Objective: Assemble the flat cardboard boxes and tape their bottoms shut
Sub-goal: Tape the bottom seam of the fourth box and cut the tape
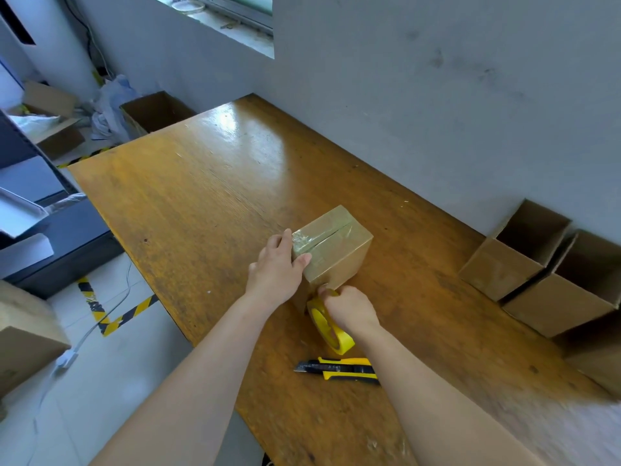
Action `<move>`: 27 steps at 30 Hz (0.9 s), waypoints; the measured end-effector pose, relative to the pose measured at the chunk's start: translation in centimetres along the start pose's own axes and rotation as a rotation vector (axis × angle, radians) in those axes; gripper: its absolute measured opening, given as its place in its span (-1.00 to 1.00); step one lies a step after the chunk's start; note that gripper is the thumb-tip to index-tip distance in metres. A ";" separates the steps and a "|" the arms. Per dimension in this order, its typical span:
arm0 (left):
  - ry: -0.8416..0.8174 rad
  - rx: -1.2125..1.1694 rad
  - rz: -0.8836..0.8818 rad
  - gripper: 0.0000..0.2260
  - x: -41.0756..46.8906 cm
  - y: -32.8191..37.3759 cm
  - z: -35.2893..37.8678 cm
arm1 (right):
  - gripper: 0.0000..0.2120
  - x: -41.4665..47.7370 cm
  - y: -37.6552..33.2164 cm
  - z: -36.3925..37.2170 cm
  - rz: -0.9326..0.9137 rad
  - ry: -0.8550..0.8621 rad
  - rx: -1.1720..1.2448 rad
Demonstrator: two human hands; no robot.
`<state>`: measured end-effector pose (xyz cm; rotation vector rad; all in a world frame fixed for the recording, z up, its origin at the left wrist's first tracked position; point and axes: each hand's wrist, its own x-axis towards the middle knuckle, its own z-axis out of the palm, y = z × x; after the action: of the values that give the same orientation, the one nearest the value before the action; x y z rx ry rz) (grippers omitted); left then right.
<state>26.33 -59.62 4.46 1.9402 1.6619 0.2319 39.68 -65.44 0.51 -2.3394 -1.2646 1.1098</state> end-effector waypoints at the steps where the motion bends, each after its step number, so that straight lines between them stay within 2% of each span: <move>1: -0.005 0.009 0.005 -0.41 0.1 0.0 -0.1 | -0.55 0.0 -0.1 -0.1 0.011 0.012 0.008; 3: -0.028 0.044 0.008 -0.36 0.4 0.1 -0.3 | -0.55 -0.1 -0.3 -0.1 0.024 0.023 0.011; 6: -0.098 0.168 0.002 -0.09 0.5 0.6 -0.6 | -0.54 -0.4 -0.7 0.2 0.049 0.019 0.003; 8: -0.081 0.296 0.042 0.04 0.4 0.8 -0.2 | -0.52 -0.5 -0.9 0.4 0.040 -0.001 0.020; 11: 0.003 0.332 0.092 0.04 0.5 0.8 0.5 | -0.48 -0.2 -0.7 0.3 -0.013 -0.038 0.071; 13: 0.002 0.350 0.092 0.05 0.7 0.9 0.5 | -0.48 -0.2 -0.3 0.2 -0.044 -0.083 0.184; 17: -0.003 0.436 0.112 0.08 1.6 1.0 0.3 | -0.63 -0.7 0.0 -0.4 -0.064 -0.181 0.299; 27: -0.035 0.230 0.266 0.02 3.8 -0.2 -0.3 | -0.75 -0.7 -0.4 -0.5 -0.039 -0.236 0.428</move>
<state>26.83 -55.88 3.69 2.3252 1.4573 0.1105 39.59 -65.69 1.45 -1.9041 -1.0107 1.5074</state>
